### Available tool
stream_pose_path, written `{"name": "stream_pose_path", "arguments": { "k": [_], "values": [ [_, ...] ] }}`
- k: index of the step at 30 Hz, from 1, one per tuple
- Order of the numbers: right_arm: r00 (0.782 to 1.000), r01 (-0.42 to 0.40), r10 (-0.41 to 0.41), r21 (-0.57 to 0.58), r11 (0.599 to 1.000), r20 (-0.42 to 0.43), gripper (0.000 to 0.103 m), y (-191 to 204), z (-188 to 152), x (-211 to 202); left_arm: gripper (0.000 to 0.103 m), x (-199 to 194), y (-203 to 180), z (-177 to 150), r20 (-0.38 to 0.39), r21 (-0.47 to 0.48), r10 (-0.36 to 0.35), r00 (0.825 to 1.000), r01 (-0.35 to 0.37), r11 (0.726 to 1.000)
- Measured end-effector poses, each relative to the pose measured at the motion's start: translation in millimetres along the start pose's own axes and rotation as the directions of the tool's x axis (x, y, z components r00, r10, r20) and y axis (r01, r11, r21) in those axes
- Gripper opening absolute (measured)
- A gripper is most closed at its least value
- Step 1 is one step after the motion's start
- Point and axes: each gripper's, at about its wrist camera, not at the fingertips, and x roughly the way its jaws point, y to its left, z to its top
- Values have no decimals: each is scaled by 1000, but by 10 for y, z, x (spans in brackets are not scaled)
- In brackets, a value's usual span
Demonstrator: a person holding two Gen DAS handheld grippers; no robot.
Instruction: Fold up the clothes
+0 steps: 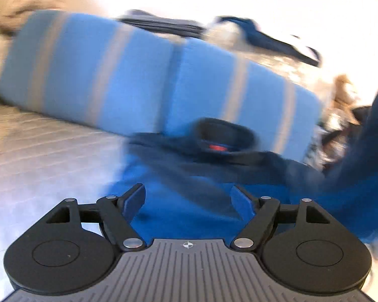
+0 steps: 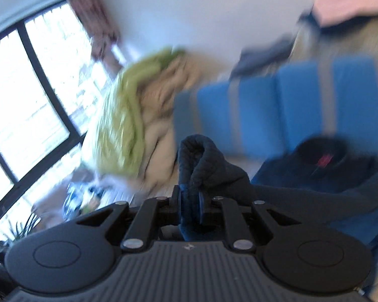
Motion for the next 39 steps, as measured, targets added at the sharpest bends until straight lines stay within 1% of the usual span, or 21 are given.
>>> {"name": "stream_pose_path", "arguments": {
  "k": [2,5,7,8,9,11,12,15,17,18,20,23,26,30,31,33,34,35,37,38,39],
  "values": [
    [999,9,-9,5,1000,-38,13,7,-269,394,77,-128,215,-21,-9,-32,25,1000,-25,999],
    [994,76,-81,-58,995,-74,14,-9,-616,917,77,-238,479,-61,-45,-110,31,999,-36,993],
    [984,131,-141,-85,988,-113,30,-16,-842,1182,78,-263,565,-100,-63,-143,21,998,-30,989],
    [979,142,-153,-90,986,-137,56,-38,-931,1272,78,-273,604,-121,-72,-157,16,997,-27,987],
    [977,133,-146,-94,987,-155,76,-37,-1011,1312,78,-288,628,-147,-81,-165,10,997,-23,986],
    [976,105,-124,-112,988,-181,97,-12,-1170,1317,78,-299,631,-196,-96,-162,-10,995,-5,987],
    [975,95,-119,-129,987,-190,101,8,-1240,1270,78,-312,631,-225,-105,-158,-24,994,7,987],
    [967,87,-118,-144,986,-227,103,-28,-1351,1083,78,-323,591,-272,-140,-147,-48,989,27,989],
    [961,102,-129,-121,987,-246,103,-92,-1391,858,78,-385,575,-288,-156,-154,-60,986,35,987],
    [957,116,-140,-106,988,-253,103,-136,-1388,737,78,-439,575,-296,-165,-160,-60,985,33,987],
    [952,152,-172,-98,984,-252,103,-218,-1289,453,78,-581,540,-254,-163,-149,-33,986,8,989],
    [946,275,-288,-99,956,-150,103,-316,-1060,-169,78,-867,447,-93,-147,-91,3,989,-16,996],
    [920,384,-388,-63,921,-62,103,-377,-806,-844,78,-1161,386,118,-158,-48,19,987,-27,998],
    [883,469,-469,0,883,16,103,-358,-487,-1662,80,-1460,358,362,-185,-9,46,982,-49,999],
    [874,484,-484,6,875,49,103,-338,-424,-1829,84,-1452,372,365,-209,-15,38,977,-42,999],
    [850,519,-516,-3,855,104,103,-318,-381,-2037,86,-1344,418,280,-267,-46,10,964,-23,999],
    [837,538,-532,-9,843,131,103,-310,-366,-2133,86,-1240,456,183,-303,-75,-9,953,-15,997],
    [828,549,-543,-4,836,138,103,-343,-388,-2155,86,-1119,501,58,-341,-119,-26,940,-15,993],
    [816,565,-561,13,825,138,103,-443,-462,-2138,86,-854,592,-271,-405,-225,-76,911,-19,974],
    [829,548,-546,21,836,120,103,-500,-509,-2085,85,-746,626,-430,-421,-267,-91,902,-28,963],
    [855,510,-511,29,859,92,103,-562,-582,-1998,85,-648,656,-583,-431,-304,-101,896,-39,952]
  ]
}}
